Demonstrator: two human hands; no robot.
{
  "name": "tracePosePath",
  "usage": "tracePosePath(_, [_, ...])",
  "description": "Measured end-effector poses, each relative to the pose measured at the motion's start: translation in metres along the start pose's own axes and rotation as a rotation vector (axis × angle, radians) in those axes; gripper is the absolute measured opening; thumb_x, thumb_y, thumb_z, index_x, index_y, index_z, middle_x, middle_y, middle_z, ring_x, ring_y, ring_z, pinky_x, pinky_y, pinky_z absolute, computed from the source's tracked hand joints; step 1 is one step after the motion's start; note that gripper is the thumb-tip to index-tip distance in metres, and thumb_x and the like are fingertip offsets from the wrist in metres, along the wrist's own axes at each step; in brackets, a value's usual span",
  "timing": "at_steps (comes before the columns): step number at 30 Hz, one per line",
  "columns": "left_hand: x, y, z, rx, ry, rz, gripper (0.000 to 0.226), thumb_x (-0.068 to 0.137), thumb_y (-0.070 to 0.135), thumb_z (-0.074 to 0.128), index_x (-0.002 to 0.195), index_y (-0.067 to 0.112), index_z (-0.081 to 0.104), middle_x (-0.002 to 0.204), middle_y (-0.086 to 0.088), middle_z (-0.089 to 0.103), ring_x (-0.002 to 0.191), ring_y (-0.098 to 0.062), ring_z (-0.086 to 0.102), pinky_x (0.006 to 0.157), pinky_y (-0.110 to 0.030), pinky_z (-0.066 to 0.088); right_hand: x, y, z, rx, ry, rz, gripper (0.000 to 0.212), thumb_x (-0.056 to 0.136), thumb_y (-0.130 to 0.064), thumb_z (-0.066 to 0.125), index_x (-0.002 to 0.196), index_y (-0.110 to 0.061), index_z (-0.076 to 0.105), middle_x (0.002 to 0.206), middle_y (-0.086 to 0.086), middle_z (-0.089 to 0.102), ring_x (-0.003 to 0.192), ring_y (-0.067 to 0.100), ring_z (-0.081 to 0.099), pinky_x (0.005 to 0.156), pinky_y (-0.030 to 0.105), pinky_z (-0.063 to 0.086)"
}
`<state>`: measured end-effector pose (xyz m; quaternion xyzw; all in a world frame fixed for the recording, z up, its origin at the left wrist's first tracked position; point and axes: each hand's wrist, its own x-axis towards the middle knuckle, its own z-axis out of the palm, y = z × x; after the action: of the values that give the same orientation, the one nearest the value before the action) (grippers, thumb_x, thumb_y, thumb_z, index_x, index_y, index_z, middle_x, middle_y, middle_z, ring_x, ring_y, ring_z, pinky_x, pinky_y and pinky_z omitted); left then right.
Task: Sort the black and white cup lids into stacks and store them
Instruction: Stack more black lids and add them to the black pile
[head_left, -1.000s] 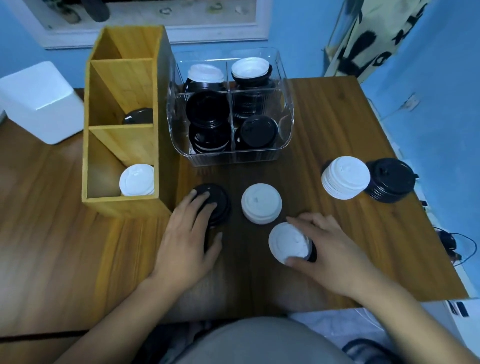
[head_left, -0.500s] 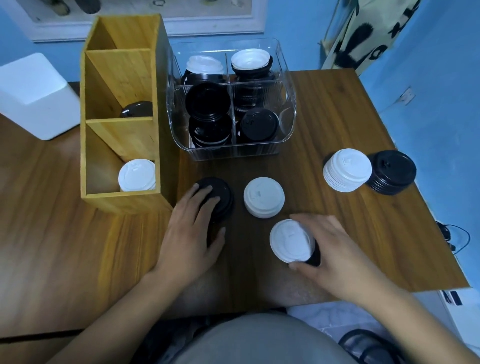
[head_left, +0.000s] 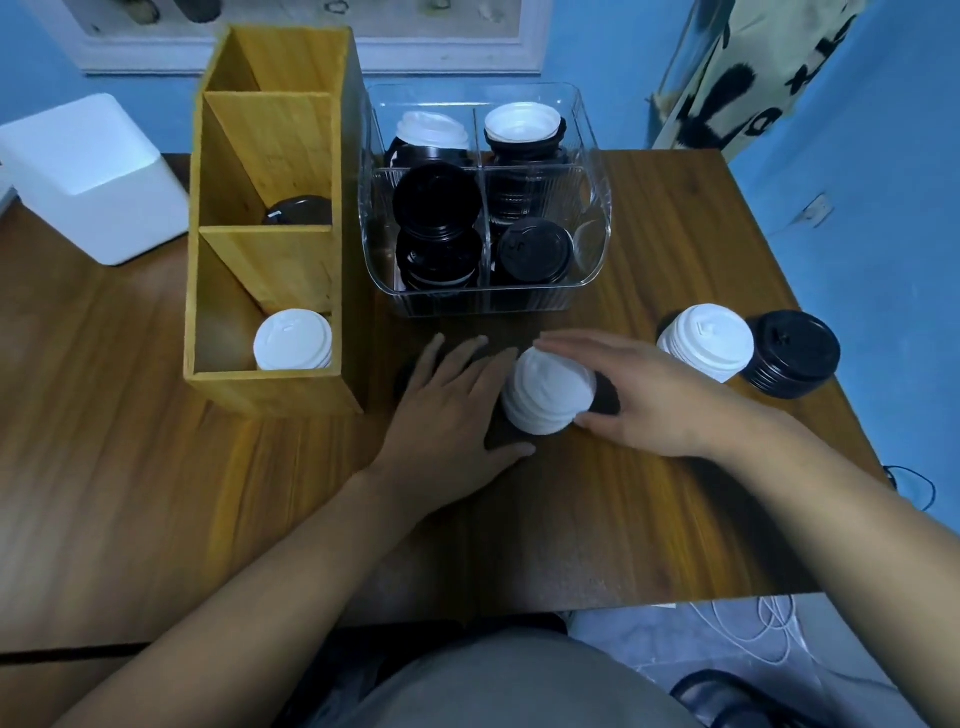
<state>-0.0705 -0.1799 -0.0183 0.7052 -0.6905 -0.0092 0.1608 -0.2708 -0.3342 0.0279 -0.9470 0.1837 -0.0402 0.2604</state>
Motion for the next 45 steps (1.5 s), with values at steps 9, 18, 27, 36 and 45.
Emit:
tracePosePath(9, [0.010,0.004,0.019,-0.063,0.114,-0.061,0.091,0.083,0.076,0.053,0.144,0.009,0.050,0.130,-0.006,0.067,0.127,-0.024,0.056,0.121,-0.052,0.025,0.004,-0.009,0.025,0.081,0.127,0.127,0.080,0.079,-0.052,0.079,0.147,-0.024,0.047,0.146,-0.007,0.048,0.133,0.006,0.045,0.112,0.030,0.039])
tracePosePath(18, [0.012,0.003,0.022,-0.078,0.115,-0.087,0.092,0.075,0.068,0.075,0.142,0.010,0.053,0.127,-0.004,0.069,0.126,-0.022,0.057,0.121,-0.050,0.024,0.013,-0.010,0.016,0.053,0.031,0.082,0.069,0.081,-0.036,0.080,0.141,-0.026,0.049,0.154,-0.011,0.042,0.138,0.005,0.038,0.112,0.022,0.033])
tracePosePath(27, [0.012,0.003,0.024,-0.053,0.145,-0.092,0.095,0.074,0.069,0.075,0.142,0.006,0.052,0.121,-0.004,0.071,0.123,-0.022,0.056,0.120,-0.050,0.027,0.016,-0.008,0.009,0.079,-0.015,0.059,0.070,0.081,-0.033,0.081,0.142,-0.030,0.047,0.139,-0.018,0.054,0.125,0.002,0.051,0.104,0.028,0.045])
tracePosePath(36, [0.014,0.003,0.022,-0.074,0.102,-0.077,0.091,0.072,0.068,0.074,0.142,0.014,0.053,0.122,0.000,0.070,0.126,-0.019,0.053,0.122,-0.051,0.021,0.018,-0.007,0.013,0.079,-0.039,0.096,0.084,0.082,-0.034,0.082,0.151,-0.031,0.035,0.145,-0.017,0.050,0.128,0.005,0.051,0.103,0.022,0.042])
tracePosePath(45, [0.017,-0.001,0.018,-0.088,0.040,-0.048,0.081,0.081,0.072,0.065,0.140,0.018,0.055,0.125,0.002,0.069,0.127,-0.017,0.052,0.123,-0.049,0.021,0.014,0.000,0.018,0.110,-0.053,0.129,0.099,0.082,-0.039,0.082,0.158,-0.035,0.018,0.151,-0.017,0.045,0.135,0.002,0.044,0.109,0.018,0.036])
